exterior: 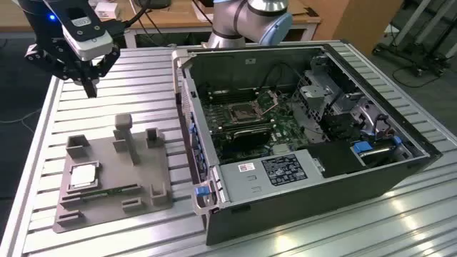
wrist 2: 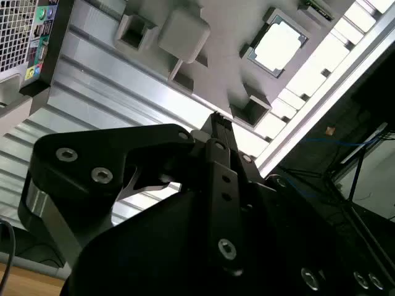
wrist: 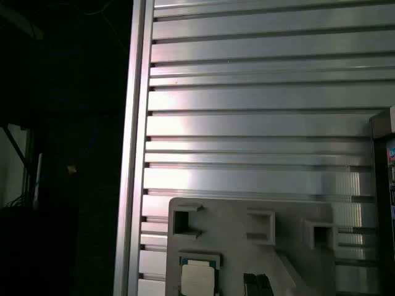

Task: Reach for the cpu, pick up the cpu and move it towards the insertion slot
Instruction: 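Reach for the cpu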

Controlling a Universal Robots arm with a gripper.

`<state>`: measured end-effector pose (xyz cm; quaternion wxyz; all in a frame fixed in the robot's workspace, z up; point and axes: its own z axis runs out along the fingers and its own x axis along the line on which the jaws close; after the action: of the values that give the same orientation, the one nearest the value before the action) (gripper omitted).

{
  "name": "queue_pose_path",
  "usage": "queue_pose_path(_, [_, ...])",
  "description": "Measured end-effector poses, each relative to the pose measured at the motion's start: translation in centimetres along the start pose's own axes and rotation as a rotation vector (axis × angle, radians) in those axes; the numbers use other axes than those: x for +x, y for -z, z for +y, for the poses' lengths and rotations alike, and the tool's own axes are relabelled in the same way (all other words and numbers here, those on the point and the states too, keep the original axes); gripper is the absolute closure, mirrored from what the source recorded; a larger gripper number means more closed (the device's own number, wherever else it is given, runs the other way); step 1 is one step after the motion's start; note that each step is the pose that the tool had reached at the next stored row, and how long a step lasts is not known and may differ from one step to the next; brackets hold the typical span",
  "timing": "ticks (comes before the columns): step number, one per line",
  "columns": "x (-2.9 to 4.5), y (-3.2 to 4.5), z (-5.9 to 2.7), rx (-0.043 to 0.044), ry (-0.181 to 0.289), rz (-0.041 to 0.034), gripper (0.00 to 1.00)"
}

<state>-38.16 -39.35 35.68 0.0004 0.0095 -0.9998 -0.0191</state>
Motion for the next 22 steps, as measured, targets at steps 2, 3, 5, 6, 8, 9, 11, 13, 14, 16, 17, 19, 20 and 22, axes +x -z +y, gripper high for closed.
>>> queue_pose_path(2, [0.04, 0.01, 0.0, 0.0002, 0.0, 0.0002, 0.89])
queue_pose_path(3, [0.07, 0.0, 0.0, 0.0001, 0.0, 0.0001, 0.89])
queue_pose_path(5, [0.12, 0.0, 0.0, 0.0, 0.0, 0.0, 0.89])
queue_pose_path(6, [0.15, 0.0, 0.0, 0.0001, 0.0, 0.0, 0.89])
queue_pose_path(8, [0.18, 0.0, 0.0, 0.0, 0.0, 0.0, 0.89])
queue_pose_path(9, [0.2, 0.0, 0.0, 0.0001, 0.0, 0.0001, 0.89])
queue_pose_path(11, [0.27, -0.01, 0.0, 0.0, 0.0, 0.0, 0.89])
queue_pose_path(13, [0.42, -0.02, 0.01, 0.0, 0.0, -0.0001, 0.89])
queue_pose_path(14, [0.64, -0.02, 0.01, 0.0, 0.0, -0.0001, 0.89])
queue_pose_path(16, [1.04, -0.04, 0.02, 0.0, 0.0, 0.0, 0.89])
queue_pose_path(17, [1.15, -0.04, 0.02, 0.0, 0.0, 0.0, 0.89])
queue_pose_path(19, [1.18, -0.04, 0.02, 0.0, 0.0, 0.0, 0.89])
queue_pose_path(20, [1.19, -0.04, 0.02, 0.0, 0.0, 0.0, 0.89])
queue_pose_path(22, [1.21, -0.04, 0.02, 0.0, 0.0, 0.0, 0.89])
